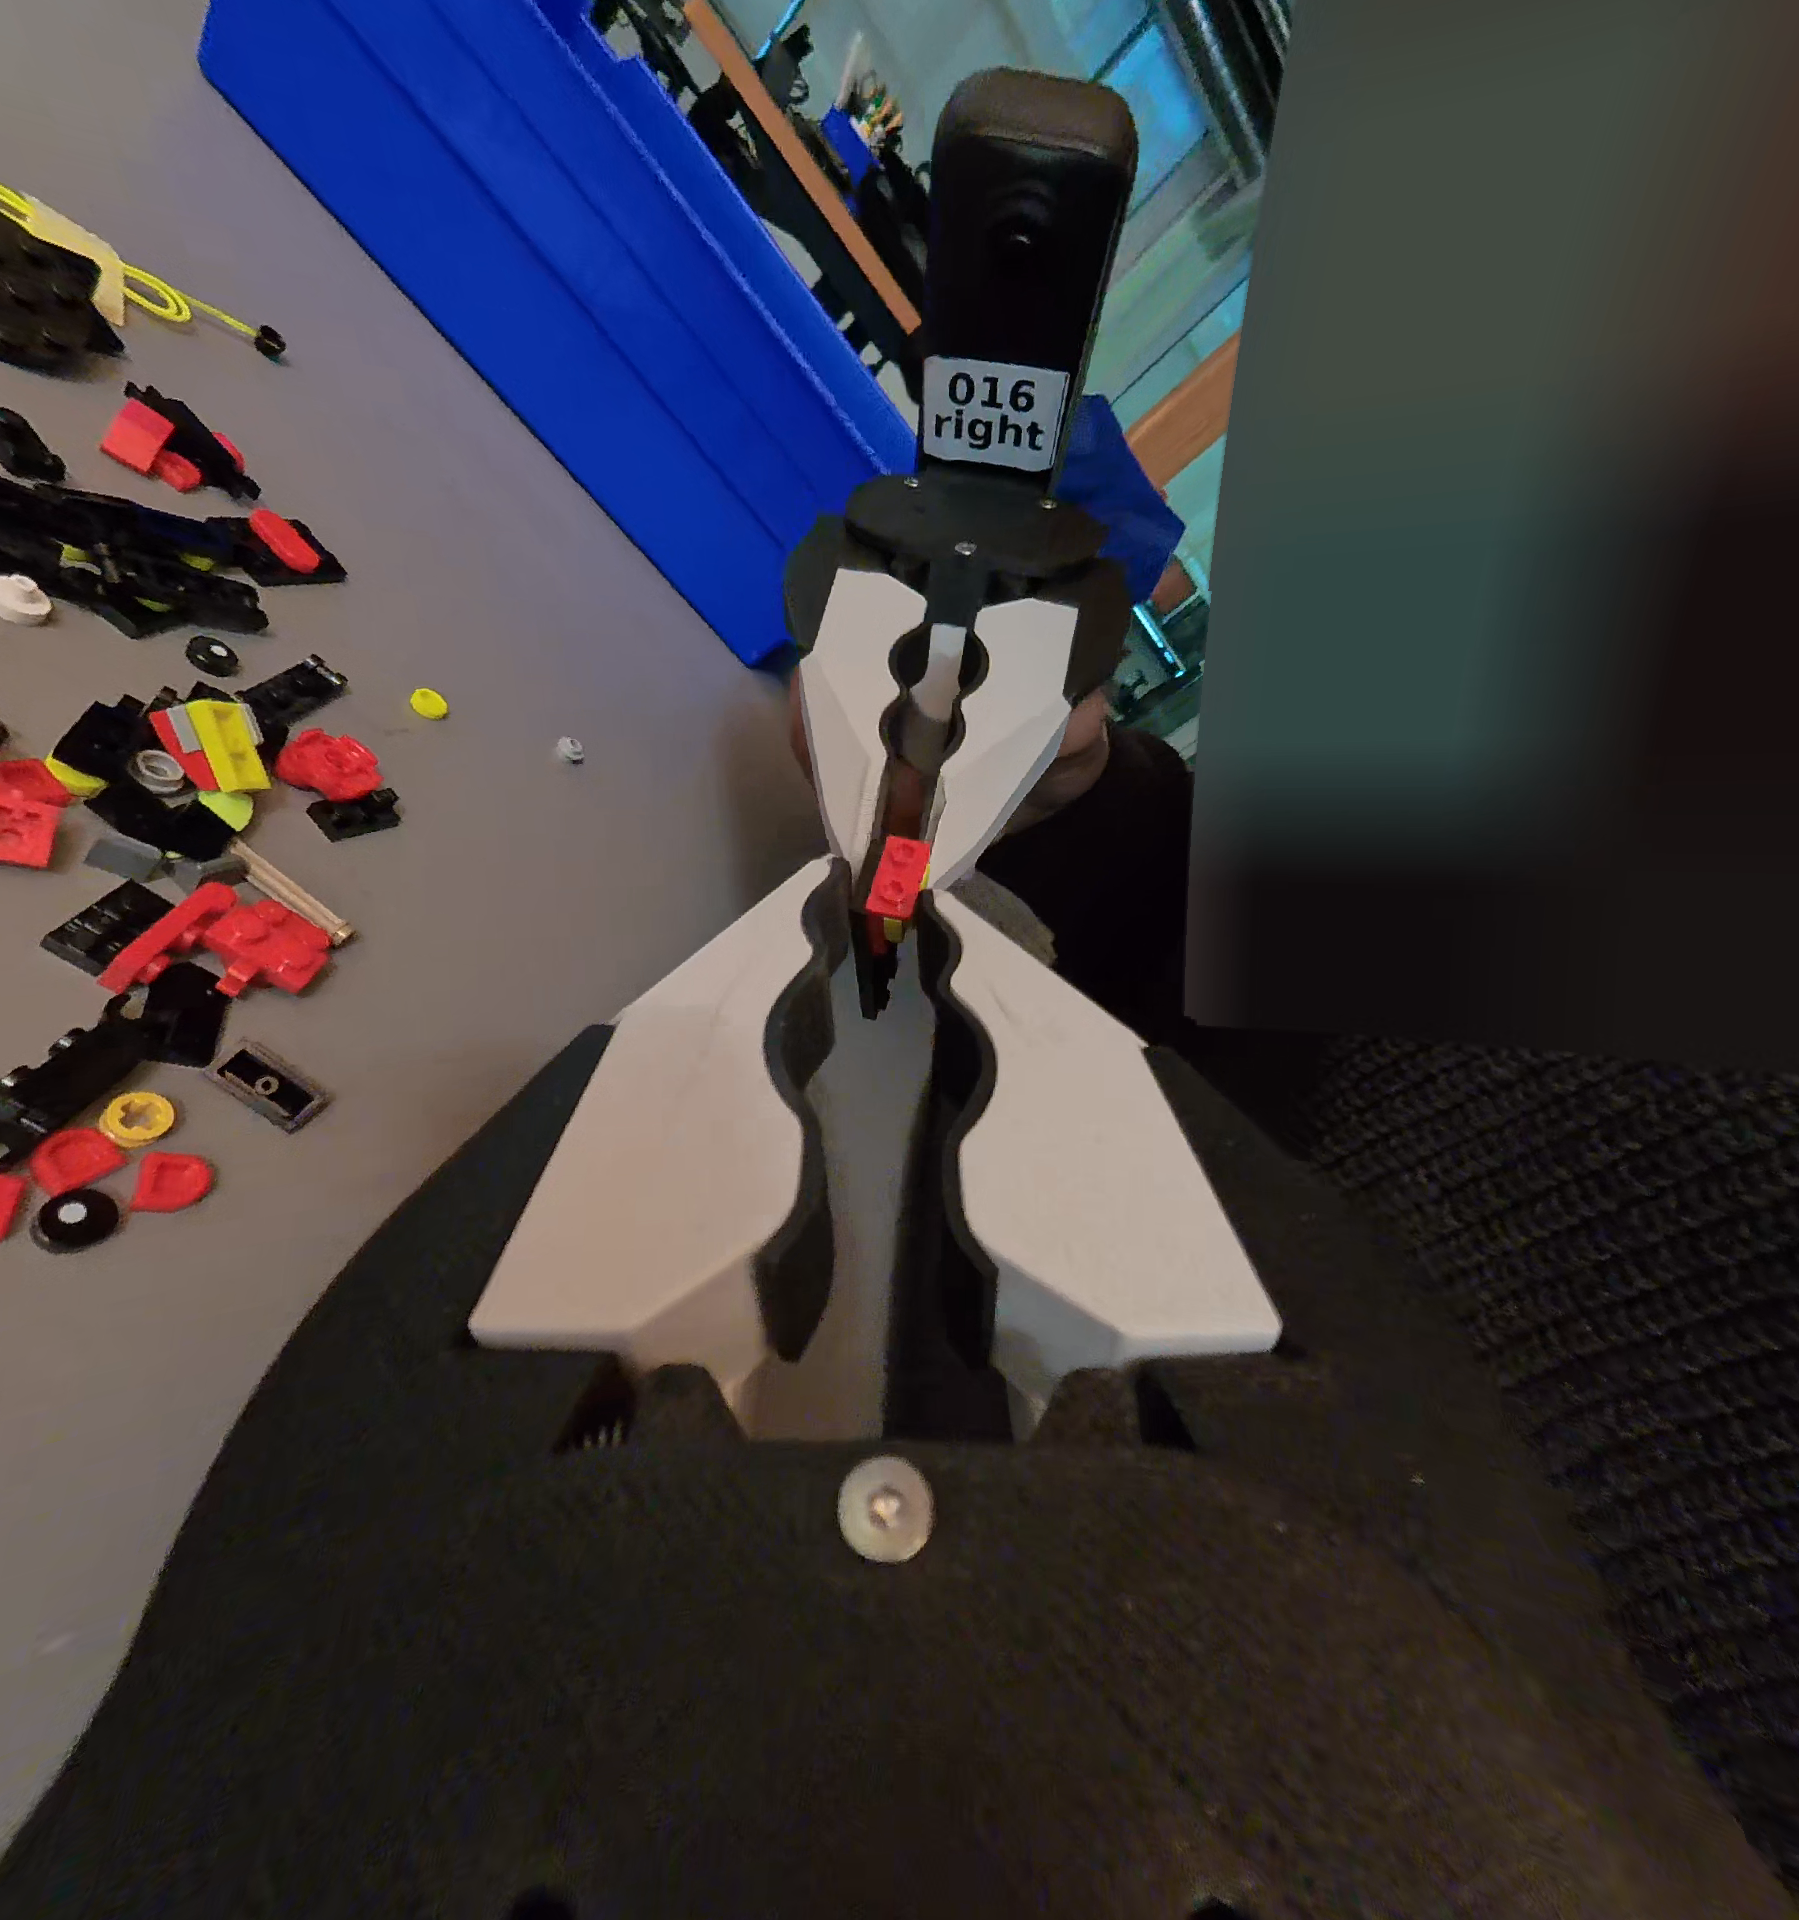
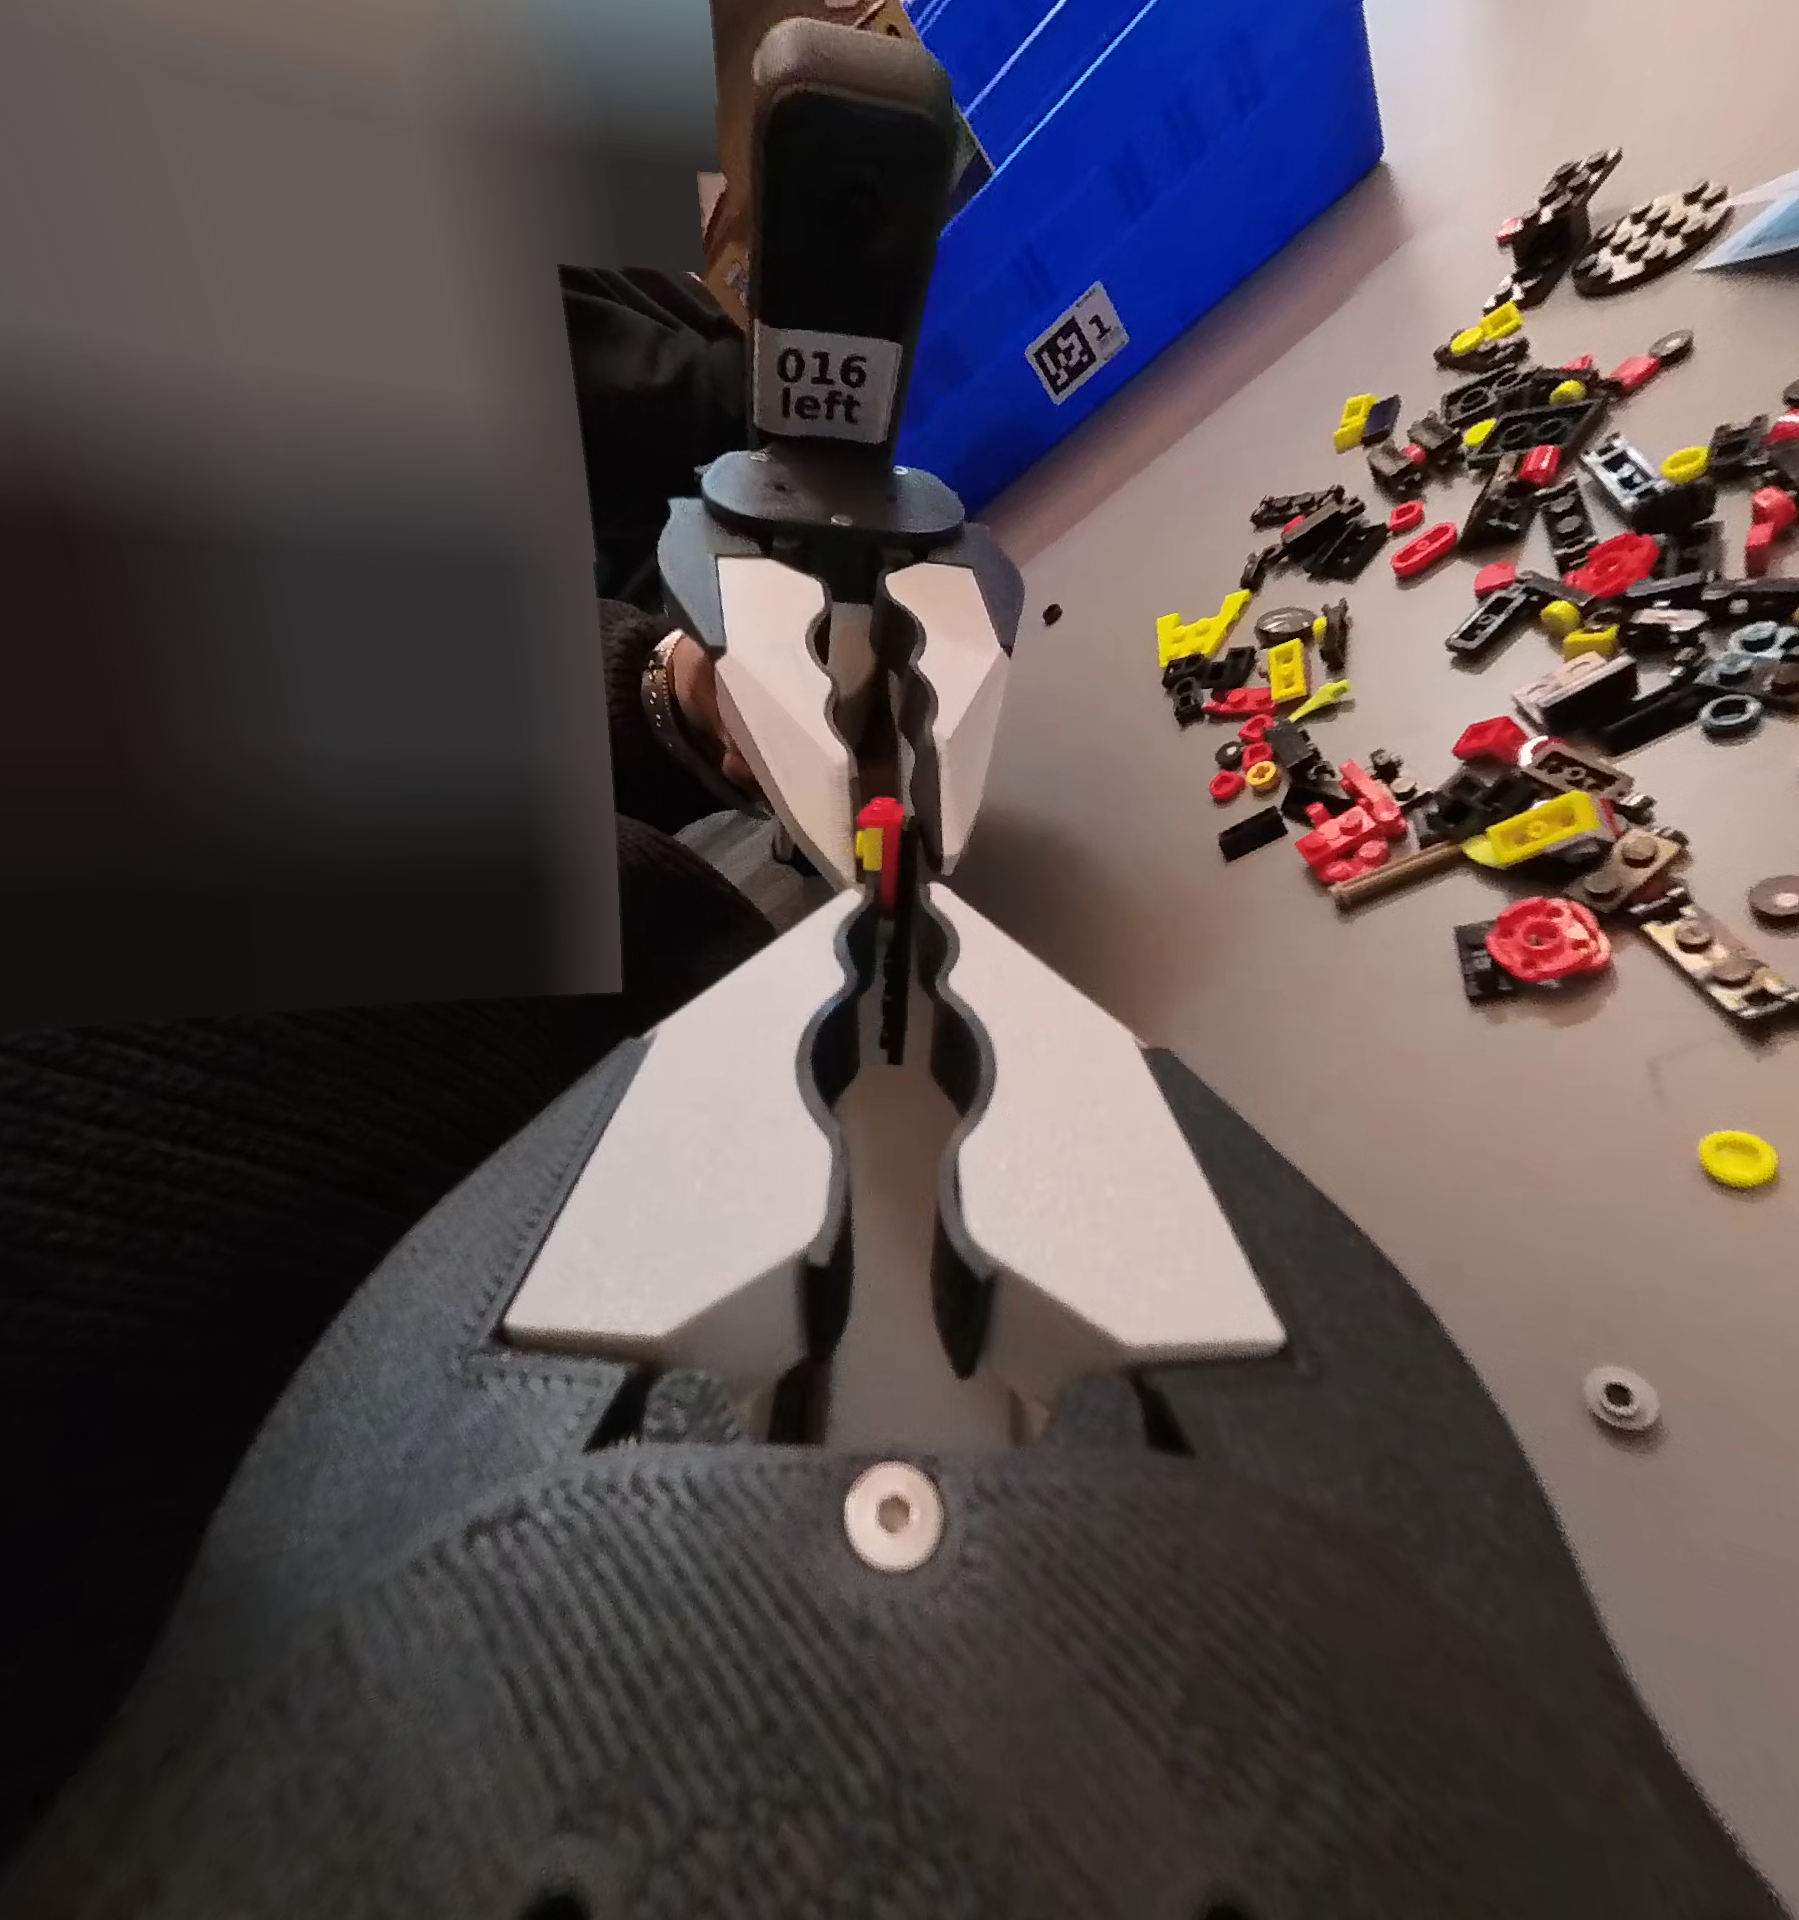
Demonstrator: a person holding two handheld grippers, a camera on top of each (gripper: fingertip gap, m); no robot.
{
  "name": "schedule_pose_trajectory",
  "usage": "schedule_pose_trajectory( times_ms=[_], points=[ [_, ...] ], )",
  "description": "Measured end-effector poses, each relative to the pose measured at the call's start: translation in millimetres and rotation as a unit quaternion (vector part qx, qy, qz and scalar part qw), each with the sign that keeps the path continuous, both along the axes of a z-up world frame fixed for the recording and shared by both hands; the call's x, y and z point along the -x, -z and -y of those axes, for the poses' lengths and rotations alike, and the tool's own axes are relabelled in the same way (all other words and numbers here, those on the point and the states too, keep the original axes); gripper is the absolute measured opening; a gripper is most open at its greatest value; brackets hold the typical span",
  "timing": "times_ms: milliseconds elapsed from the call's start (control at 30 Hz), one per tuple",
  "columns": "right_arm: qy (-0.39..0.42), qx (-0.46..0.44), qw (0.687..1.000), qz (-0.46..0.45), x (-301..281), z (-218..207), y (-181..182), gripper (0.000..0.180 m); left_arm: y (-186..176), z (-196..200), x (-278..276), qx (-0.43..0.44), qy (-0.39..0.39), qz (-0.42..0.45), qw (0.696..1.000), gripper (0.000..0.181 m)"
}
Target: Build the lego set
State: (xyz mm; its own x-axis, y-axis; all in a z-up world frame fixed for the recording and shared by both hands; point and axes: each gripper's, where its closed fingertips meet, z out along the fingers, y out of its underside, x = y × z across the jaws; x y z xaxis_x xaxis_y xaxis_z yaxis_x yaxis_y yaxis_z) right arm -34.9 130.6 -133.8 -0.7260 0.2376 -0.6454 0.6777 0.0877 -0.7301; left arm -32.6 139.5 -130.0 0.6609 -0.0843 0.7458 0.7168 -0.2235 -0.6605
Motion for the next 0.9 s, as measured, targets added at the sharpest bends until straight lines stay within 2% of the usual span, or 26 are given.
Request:
schedule_pose_trajectory(
  times_ms=[400,567,700,900],
  points=[
    [-0.006,-0.048,0.998,-0.029,-2.0,0.2,2.0,0.004,1.4,0.5,-1.9,0.003,0.006,0.003,1.0,0.009],
    [0.001,-0.013,1.0,-0.006,0.8,-1.1,-0.6,0.004,1.1,-0.4,-0.2,0.002,0.001,0.022,1.0,0.01],
    [0.015,0.006,1.0,0.004,5.0,-3.6,-2.8,0.004,1.0,1.4,4.2,-0.003,-0.004,0.051,0.999,0.021],
    [0.036,0.103,0.99,0.09,14.6,-11.2,-14.0,0.004,-3.2,0.8,3.7,-0.018,0.0,0.075,0.997,0.017]
  ],
)
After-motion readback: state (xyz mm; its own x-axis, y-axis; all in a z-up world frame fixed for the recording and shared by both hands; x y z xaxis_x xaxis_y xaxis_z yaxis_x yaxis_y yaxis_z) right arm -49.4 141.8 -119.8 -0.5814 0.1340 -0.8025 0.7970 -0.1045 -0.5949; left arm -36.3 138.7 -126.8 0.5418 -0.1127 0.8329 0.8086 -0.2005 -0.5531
